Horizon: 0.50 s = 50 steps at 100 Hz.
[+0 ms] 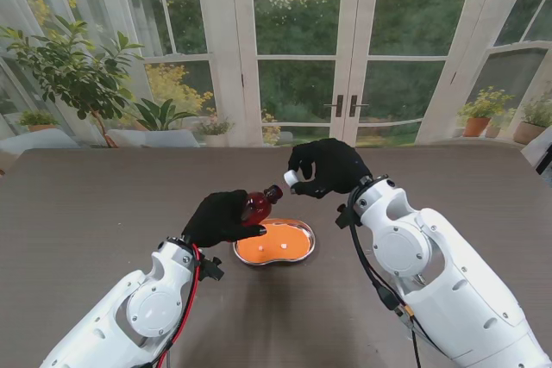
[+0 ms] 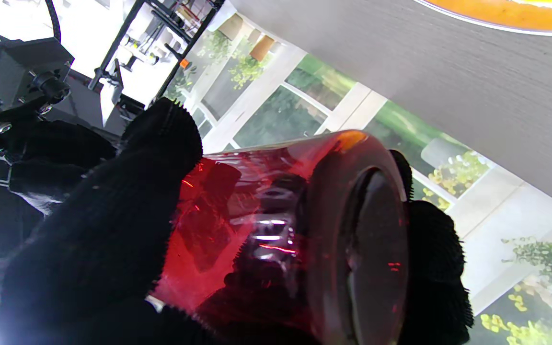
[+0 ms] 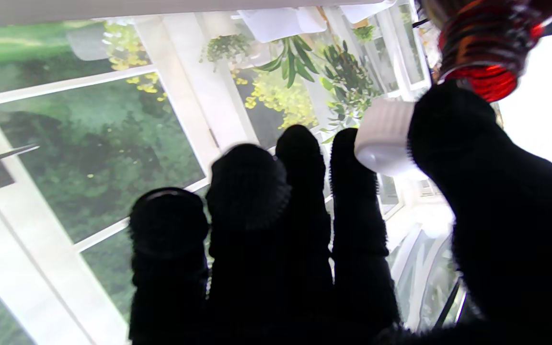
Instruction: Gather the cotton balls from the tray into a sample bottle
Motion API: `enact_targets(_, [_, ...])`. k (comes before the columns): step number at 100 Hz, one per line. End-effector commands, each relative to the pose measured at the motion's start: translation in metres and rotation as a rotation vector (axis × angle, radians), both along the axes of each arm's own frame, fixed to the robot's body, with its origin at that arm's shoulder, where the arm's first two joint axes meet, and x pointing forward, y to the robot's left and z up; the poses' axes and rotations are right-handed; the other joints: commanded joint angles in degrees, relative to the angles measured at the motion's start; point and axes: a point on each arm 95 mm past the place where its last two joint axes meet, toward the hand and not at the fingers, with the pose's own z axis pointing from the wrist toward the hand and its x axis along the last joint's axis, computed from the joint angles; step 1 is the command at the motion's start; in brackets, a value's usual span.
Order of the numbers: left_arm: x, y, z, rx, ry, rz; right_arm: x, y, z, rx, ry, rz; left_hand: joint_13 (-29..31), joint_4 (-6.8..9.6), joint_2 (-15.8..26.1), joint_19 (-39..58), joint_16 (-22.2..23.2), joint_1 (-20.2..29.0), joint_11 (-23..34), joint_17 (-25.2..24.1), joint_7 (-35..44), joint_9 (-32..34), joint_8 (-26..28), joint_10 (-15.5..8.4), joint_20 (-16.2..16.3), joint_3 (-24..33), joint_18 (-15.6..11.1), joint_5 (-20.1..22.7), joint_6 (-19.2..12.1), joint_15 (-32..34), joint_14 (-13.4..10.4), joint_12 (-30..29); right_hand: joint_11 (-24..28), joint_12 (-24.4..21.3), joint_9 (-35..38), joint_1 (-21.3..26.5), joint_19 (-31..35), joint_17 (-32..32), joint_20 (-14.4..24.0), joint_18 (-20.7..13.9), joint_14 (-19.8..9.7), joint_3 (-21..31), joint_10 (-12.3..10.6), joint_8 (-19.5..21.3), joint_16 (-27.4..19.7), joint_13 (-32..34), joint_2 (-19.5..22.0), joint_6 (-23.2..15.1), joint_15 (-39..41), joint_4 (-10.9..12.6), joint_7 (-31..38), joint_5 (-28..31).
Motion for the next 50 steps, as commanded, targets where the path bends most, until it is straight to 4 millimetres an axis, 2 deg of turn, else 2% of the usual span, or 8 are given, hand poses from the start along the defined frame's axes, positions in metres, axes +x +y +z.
enact_targets(1, [-0.001, -0.002, 0.001, 0.004, 0.005, -0.01, 0.002, -0.004, 0.001, -0.03, 0.002, -0.018, 1.2, 0.51, 12.02, -2.23, -0.1, 15.86, 0.37, -2.01, 7.18, 3.47, 0.85, -3.15, -0.54, 11.94, -0.93, 7.12, -11.72, 0.78, 3.07, -0.42, 0.26, 0.9, 1.5, 4.22, 3.27, 0.46, -0.64, 0.73, -0.28, 4.49, -1.17, 1.37, 0.47, 2.65, 5.62, -7.08, 1.67, 2.19, 9.98, 5.31])
enact_targets(16, [-0.001, 0.0, 0.002, 0.004, 0.001, -0.006, 0.01, -0.016, -0.006, -0.129, 0.012, -0.07, 1.24, 0.52, 12.02, -2.24, -0.1, 15.86, 0.36, -2.02, 7.15, 3.44, 0.84, -3.16, -0.54, 11.93, -0.95, 7.14, -11.68, 0.78, 3.08, -0.44, 0.33, 0.88, 1.68, 4.15, 3.25, 0.46, -0.65, 0.7, -0.32, 4.3, -1.36, 1.47, 0.44, 2.61, 5.95, -6.93, 1.74, 2.3, 9.95, 5.2])
enact_targets(50, [-0.001, 0.005, 0.003, 0.007, -0.006, 0.009, 0.028, -0.038, -0.04, -0.334, 0.059, -0.128, 1.18, 0.54, 12.02, -2.24, -0.1, 15.88, 0.37, -2.02, 7.1, 3.4, 0.84, -3.13, -0.53, 11.89, -0.95, 7.11, -11.55, 0.77, 3.13, -0.45, 0.74, 0.94, 2.53, 4.0, 3.07, 0.81, -0.83, 0.56, -0.55, 4.08, -1.85, 1.78, 0.58, 2.69, 6.11, -6.79, 2.18, 2.37, 10.08, 5.05])
